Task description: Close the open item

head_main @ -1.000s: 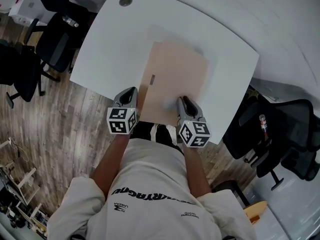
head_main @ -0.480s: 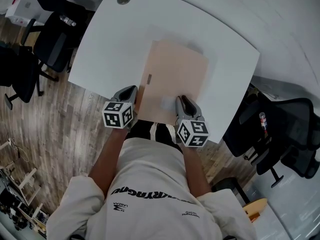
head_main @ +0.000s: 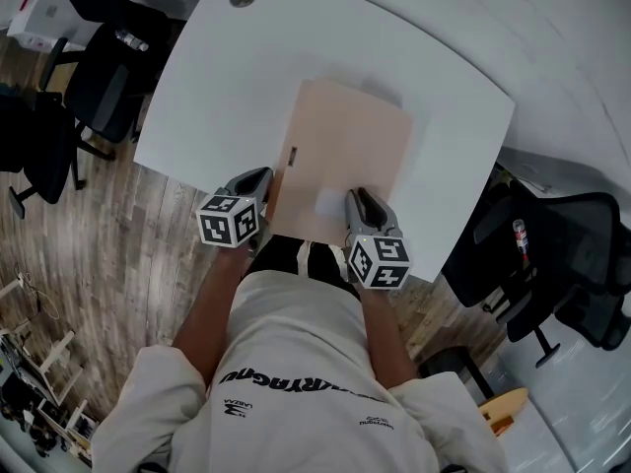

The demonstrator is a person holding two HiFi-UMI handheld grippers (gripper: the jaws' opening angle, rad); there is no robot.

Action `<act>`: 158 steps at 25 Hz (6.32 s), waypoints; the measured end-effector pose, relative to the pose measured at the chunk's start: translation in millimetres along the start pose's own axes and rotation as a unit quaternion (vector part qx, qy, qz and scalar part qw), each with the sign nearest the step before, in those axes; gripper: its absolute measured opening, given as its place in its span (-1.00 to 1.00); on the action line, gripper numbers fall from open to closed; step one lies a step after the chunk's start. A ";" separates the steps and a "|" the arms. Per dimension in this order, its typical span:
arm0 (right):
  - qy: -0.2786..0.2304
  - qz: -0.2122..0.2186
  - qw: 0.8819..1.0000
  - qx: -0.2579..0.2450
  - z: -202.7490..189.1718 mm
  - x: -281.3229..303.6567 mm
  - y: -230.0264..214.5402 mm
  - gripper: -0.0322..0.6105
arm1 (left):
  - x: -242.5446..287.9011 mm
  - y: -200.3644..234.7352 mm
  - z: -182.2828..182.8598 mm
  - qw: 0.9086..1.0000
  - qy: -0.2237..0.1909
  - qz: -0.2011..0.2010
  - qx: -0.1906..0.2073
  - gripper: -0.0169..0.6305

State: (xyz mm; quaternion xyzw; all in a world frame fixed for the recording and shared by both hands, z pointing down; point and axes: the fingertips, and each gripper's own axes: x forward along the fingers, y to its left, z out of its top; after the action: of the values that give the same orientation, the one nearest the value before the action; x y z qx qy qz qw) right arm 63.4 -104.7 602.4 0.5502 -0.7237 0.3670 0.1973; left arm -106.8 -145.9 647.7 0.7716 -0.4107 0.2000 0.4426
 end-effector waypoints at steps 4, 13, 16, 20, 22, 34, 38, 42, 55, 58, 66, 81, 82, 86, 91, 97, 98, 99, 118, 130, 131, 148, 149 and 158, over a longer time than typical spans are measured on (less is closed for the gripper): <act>0.010 0.000 1.000 -0.003 -1.2 3.2 1.2 -0.66 | 1.7 1.6 -0.1 1.000 0.000 -0.003 -0.001 -0.95; 0.019 0.003 1.000 -0.005 -3.5 7.8 4.3 -0.66 | 2.3 4.1 -4.0 1.000 0.002 -0.011 -0.004 -0.95; 0.022 0.005 1.000 -0.006 -4.3 9.6 5.5 -0.66 | 2.7 4.9 -4.6 1.000 0.002 -0.012 -0.001 -0.95; 0.030 0.007 0.999 -0.011 -6.7 10.8 6.4 -0.66 | 3.7 4.3 -5.4 1.000 0.002 -0.012 0.000 -0.95; 0.033 0.008 0.999 -0.013 -7.5 11.7 6.7 -0.66 | 4.3 3.8 -5.2 1.000 0.002 -0.013 -0.001 -0.95; 0.051 0.022 0.998 -0.015 -10.9 19.7 11.6 -0.65 | 6.7 4.9 -4.2 1.000 0.005 -0.013 -0.001 -0.95; 0.058 0.024 0.998 -0.019 -12.8 22.0 11.9 -0.65 | 8.2 4.8 -3.5 1.000 0.005 -0.012 -0.002 -0.95; 0.070 0.022 0.997 -0.032 -15.1 23.5 12.8 -0.65 | 8.1 4.3 -2.5 1.000 0.005 -0.011 -0.002 -0.95; 0.094 0.002 0.995 -0.036 -19.2 30.6 4.0 -0.85 | 10.7 5.0 -0.3 1.000 0.002 -0.008 -0.002 -0.96; 0.102 -0.004 0.994 -0.040 -19.2 31.7 1.4 -0.91 | 11.5 4.4 1.1 1.000 0.002 -0.008 0.000 -0.96; 0.119 -0.002 0.992 -0.042 -22.3 34.1 0.9 -0.91 | 13.0 5.0 1.1 1.000 0.003 -0.003 0.003 -0.96; 0.117 0.023 0.992 -0.030 -16.4 28.3 3.2 -0.91 | 11.5 3.5 4.4 1.000 -0.003 0.008 0.006 -0.96; 0.117 0.021 0.992 -0.039 -15.7 27.4 4.1 -0.91 | 10.7 3.0 5.0 1.000 -0.005 0.008 0.005 -0.96; 0.105 0.019 0.993 -0.047 -11.2 24.0 6.6 -0.91 | 8.1 1.5 7.7 1.000 -0.009 0.014 0.008 -0.95; 0.087 0.024 0.995 -0.053 -0.9 19.4 11.8 -0.91 | 1.9 -1.1 11.1 0.999 -0.016 0.025 0.015 -0.95; 0.066 0.029 0.996 -0.057 8.1 9.2 13.2 -0.91 | -9.9 -8.3 19.9 0.999 -0.035 0.033 0.023 -0.95; 0.061 0.029 0.996 -0.057 9.8 7.3 13.1 -0.91 | -12.2 -10.0 21.2 0.998 -0.038 0.033 0.025 -0.95; 0.056 0.029 0.996 -0.057 11.6 5.5 13.1 -0.91 | -14.3 -11.8 22.3 0.998 -0.042 0.033 0.026 -0.95; -0.021 0.025 0.996 -0.086 39.8 -43.6 16.5 -0.91 | -49.4 -67.0 30.6 0.992 -0.096 0.034 0.073 -0.95; -0.072 0.026 0.992 -0.098 57.9 -72.0 21.1 -0.91 | -75.9 -104.7 40.4 0.985 -0.137 0.028 0.101 -0.95; -0.077 0.027 0.992 -0.098 59.9 -74.0 21.9 -0.91 | -78.2 -107.3 42.4 0.984 -0.141 0.027 0.102 -0.95; -0.153 0.030 0.982 -0.110 94.7 -106.9 26.9 -0.91 | -106.5 -153.7 73.9 0.965 -0.216 0.021 0.146 -0.95; -0.156 0.031 0.981 -0.111 96.3 -108.0 28.0 -0.91 | -107.3 -156.4 75.2 0.964 -0.220 0.019 0.150 -0.95; -0.194 0.040 0.974 -0.114 112.7 -120.0 33.3 -0.91 | -110.9 -178.1 84.3 0.954 -0.242 0.001 0.178 -0.95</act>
State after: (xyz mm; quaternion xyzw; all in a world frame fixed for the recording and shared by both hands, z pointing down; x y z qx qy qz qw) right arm 83.4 -106.7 435.7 0.5553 -0.8066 0.1760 0.1001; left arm -31.7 -118.5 436.2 0.8628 -0.4638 0.0777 0.1856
